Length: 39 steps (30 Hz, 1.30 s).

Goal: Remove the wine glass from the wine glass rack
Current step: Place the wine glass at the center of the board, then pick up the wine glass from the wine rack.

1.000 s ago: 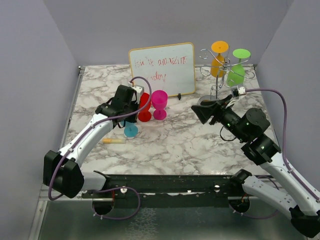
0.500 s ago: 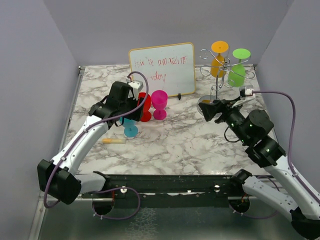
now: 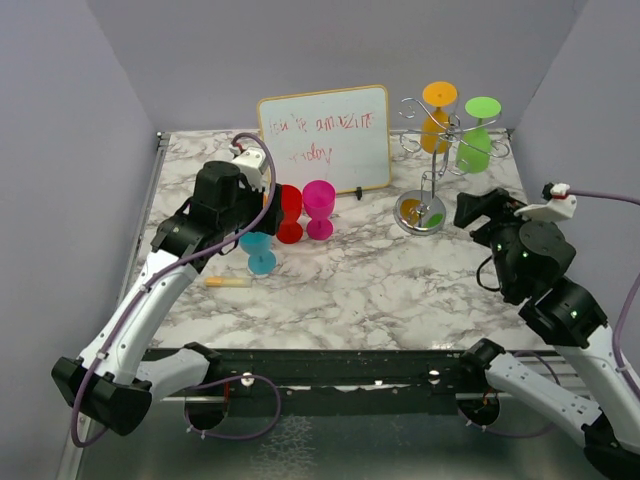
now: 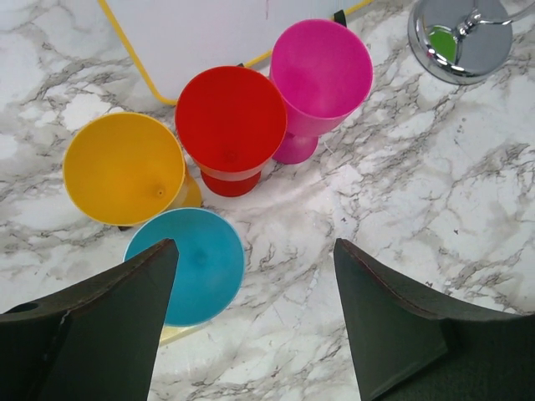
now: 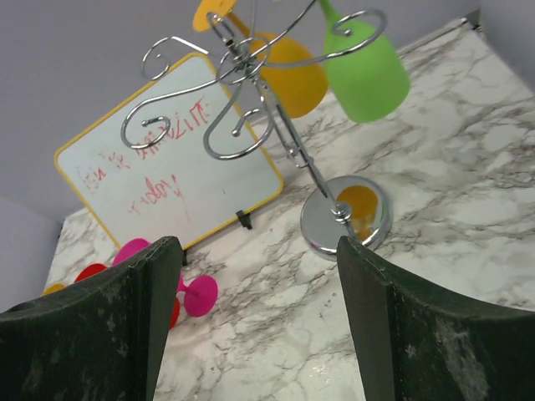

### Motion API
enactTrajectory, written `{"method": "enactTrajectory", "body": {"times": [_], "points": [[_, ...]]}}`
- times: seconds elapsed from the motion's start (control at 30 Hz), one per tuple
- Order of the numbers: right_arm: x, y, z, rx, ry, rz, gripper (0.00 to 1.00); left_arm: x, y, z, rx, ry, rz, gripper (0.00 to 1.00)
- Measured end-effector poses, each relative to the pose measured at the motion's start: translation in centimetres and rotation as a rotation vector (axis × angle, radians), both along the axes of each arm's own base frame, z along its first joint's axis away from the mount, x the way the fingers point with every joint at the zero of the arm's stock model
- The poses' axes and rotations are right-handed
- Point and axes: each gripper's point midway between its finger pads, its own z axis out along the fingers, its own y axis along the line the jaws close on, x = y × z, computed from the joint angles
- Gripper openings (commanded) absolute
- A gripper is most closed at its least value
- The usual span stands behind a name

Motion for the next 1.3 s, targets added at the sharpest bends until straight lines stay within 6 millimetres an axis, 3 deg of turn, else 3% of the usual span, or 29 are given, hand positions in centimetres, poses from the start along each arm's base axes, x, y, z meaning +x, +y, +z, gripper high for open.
{"method": "enactTrajectory", "body": {"times": [0.07,0.13,0.27,0.53,0.7,0.77,0.83,0.97,1.13,1.3], "points": [[-0.4,-1.0,0.4,-0.026,0.004,-0.033,0.80,-0.1,0.0,0.5,-0.014,-0.015,0.003,0.78],[-0.7,-1.7,2.1,-0.061,-0.005,-0.049,0.81,-0.1,-0.1,0.9,-0.025,-0.027,0.004,0.78],[0.3,-1.4,5.0,-0.167,0.015,-0.046,0.86,-0.1,-0.4,1.0,-0.042,-0.024,-0.002,0.79],[2.9,0.1,2.2,-0.349,0.166,-0.029,0.90,-0.1,-0.6,0.7,-0.060,-0.017,-0.004,0.79],[5.0,-0.7,6.4,-0.383,0.127,-0.080,0.91,-0.2,-0.7,0.3,-0.063,-0.006,0.000,0.80],[6.7,-2.3,8.0,-0.389,0.120,-0.123,0.91,-0.2,-0.7,0.3,-0.064,-0.004,0.001,0.80],[9.1,-5.0,8.9,-0.385,0.130,-0.178,0.91,-0.2,-0.7,0.2,-0.064,-0.002,0.001,0.80],[13.8,-10.4,7.9,-0.354,0.189,-0.238,0.91,-0.1,-0.7,0.1,-0.066,0.000,0.001,0.81],[17.8,-12.3,5.0,-0.243,0.230,-0.153,0.90,-0.1,-0.8,0.1,-0.067,-0.001,0.001,0.82],[19.2,-14.2,3.9,0.008,0.146,-0.082,0.86,-0.1,-0.8,0.1,-0.067,-0.002,0.001,0.82]]}}
